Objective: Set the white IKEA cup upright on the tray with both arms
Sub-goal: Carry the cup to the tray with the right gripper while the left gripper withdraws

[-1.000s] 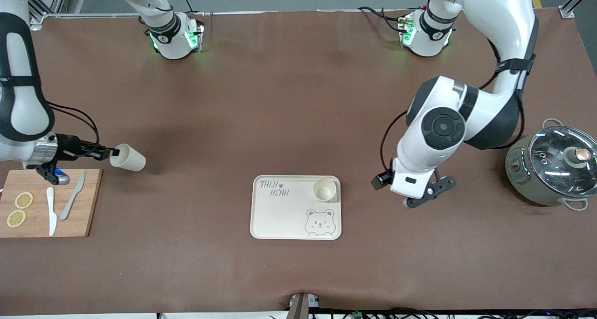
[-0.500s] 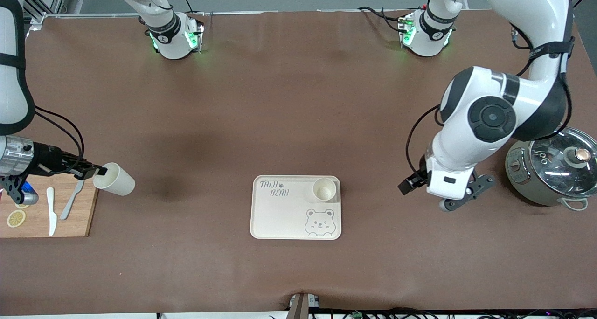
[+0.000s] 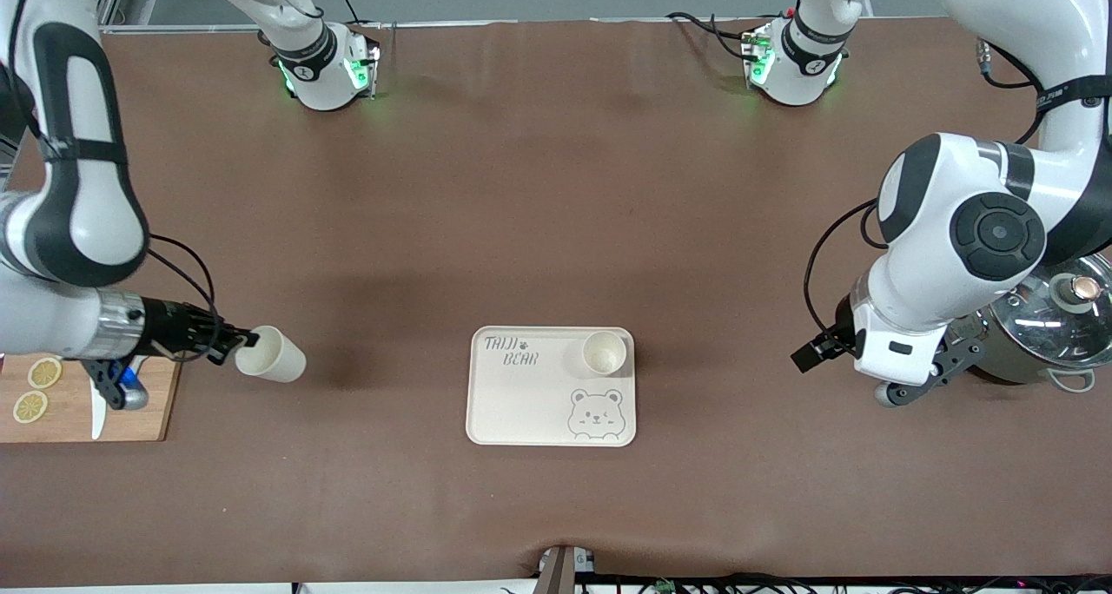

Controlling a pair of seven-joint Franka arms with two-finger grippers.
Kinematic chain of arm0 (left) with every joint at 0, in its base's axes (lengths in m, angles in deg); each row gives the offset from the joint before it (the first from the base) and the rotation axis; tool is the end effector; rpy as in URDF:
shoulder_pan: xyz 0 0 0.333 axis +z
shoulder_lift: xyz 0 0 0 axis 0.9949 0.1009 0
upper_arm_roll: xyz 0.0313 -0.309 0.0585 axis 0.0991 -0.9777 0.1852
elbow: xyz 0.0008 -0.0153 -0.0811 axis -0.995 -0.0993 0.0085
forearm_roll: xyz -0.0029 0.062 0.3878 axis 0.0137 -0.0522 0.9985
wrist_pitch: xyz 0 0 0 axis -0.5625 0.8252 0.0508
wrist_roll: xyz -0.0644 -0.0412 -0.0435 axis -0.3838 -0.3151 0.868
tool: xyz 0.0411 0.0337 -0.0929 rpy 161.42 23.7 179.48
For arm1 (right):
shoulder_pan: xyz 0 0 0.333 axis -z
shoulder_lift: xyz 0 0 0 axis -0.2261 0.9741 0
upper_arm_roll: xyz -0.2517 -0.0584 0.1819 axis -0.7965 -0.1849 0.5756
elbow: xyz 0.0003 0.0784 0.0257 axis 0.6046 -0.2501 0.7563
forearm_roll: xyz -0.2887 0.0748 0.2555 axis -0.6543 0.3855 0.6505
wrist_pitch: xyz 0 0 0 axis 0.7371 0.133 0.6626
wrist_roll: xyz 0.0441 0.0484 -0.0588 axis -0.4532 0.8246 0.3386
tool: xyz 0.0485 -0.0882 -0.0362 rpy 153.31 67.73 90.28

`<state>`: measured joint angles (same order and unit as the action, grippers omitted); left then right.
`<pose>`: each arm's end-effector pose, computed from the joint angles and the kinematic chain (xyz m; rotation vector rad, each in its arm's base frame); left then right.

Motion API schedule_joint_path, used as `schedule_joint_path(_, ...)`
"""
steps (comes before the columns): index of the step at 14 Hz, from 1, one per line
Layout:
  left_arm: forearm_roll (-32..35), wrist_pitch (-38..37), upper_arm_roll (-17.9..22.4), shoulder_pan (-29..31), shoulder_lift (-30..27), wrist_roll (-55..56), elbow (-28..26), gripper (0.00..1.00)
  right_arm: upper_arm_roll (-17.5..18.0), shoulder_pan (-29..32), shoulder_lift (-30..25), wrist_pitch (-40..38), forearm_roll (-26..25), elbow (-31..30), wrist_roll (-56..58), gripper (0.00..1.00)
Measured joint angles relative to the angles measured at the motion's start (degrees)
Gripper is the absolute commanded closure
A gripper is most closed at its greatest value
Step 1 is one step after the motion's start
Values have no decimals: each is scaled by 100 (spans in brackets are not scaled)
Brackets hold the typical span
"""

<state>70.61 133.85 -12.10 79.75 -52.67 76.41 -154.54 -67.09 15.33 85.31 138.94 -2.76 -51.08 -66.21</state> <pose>0.6761 -0.1647 0.4586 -3.0073 -0.7569 -0.0681 0.6825 0.0075 0.3532 -2.6428 0.9952 0.3808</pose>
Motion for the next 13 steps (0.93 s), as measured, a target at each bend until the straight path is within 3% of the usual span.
schedule_joint_path(4,13,-336,0,2,-22,0,0,0,21,-695,522,243,2,241,-1457,100)
schedule_joint_path(7,98,-598,0,10,-97,-46,0,0,30,-1329,628,967,3,252,-2326,100)
schedule_joint_path(13,145,-1020,1,256,-326,-821,1,0,30,-2354,914,1696,3,247,-3903,100)
